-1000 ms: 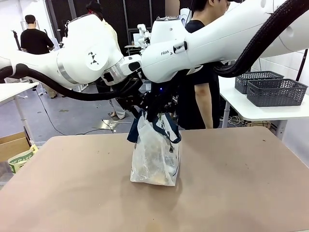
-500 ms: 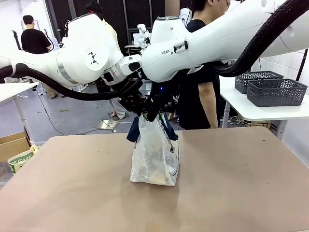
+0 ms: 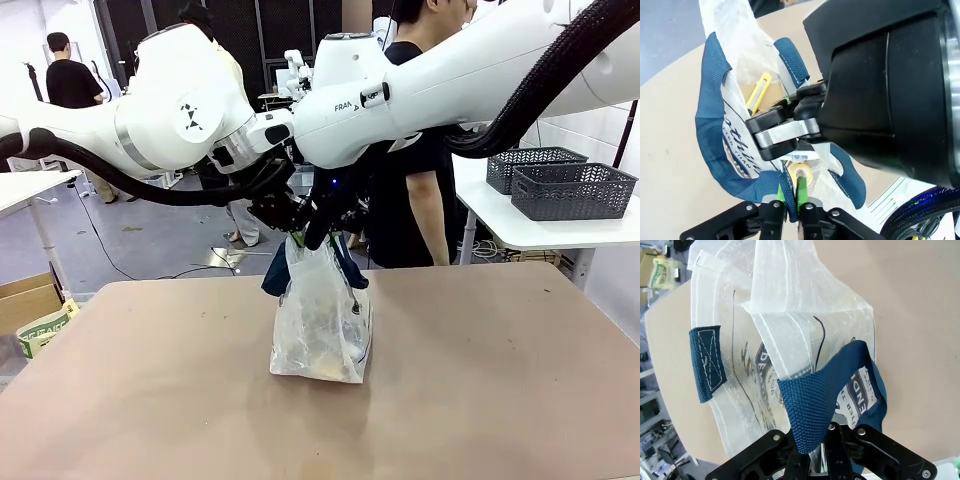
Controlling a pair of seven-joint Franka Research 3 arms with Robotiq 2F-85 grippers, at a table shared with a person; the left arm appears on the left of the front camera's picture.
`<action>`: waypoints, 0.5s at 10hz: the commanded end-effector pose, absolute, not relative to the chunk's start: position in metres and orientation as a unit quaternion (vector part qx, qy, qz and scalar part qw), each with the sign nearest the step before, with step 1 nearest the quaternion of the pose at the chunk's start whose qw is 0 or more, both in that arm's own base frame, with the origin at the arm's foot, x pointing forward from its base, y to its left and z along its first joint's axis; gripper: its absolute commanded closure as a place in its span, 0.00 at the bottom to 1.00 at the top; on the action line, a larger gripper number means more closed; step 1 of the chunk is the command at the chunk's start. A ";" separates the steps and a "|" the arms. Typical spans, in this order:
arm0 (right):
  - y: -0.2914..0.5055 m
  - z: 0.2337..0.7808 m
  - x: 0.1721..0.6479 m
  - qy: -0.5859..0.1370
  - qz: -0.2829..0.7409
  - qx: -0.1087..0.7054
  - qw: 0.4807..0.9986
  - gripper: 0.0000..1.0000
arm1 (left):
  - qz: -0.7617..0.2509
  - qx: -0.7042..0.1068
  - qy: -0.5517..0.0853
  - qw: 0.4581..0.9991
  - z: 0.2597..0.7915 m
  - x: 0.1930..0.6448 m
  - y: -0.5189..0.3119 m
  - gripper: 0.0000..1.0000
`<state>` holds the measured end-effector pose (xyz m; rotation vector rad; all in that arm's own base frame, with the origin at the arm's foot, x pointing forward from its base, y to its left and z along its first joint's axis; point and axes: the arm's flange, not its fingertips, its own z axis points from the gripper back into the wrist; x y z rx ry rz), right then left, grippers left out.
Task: Transfer purchased items from the store into the shopping bag.
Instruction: Move the Reusable shopping bag to the right side of the table.
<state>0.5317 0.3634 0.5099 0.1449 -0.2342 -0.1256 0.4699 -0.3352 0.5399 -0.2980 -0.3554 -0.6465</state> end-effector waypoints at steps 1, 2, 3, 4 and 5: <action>0.365 0.511 0.528 -0.118 -0.053 0.085 0.988 1.00 | -0.345 -0.159 -0.170 0.909 0.543 0.458 -0.334 0.40; 0.365 0.511 0.528 -0.118 -0.053 0.083 0.988 1.00 | -0.349 -0.166 -0.167 0.907 0.545 0.456 -0.333 0.20; 0.366 0.511 0.528 -0.119 -0.052 0.083 0.988 1.00 | -0.352 -0.171 -0.161 0.906 0.547 0.455 -0.332 0.00; 0.365 0.509 0.526 -0.130 -0.039 0.082 0.987 1.00 | -0.361 -0.192 -0.150 0.900 0.546 0.455 -0.331 0.00; 0.365 0.508 0.526 -0.132 -0.032 0.088 0.987 1.00 | -0.352 -0.209 -0.149 0.900 0.546 0.455 -0.328 0.00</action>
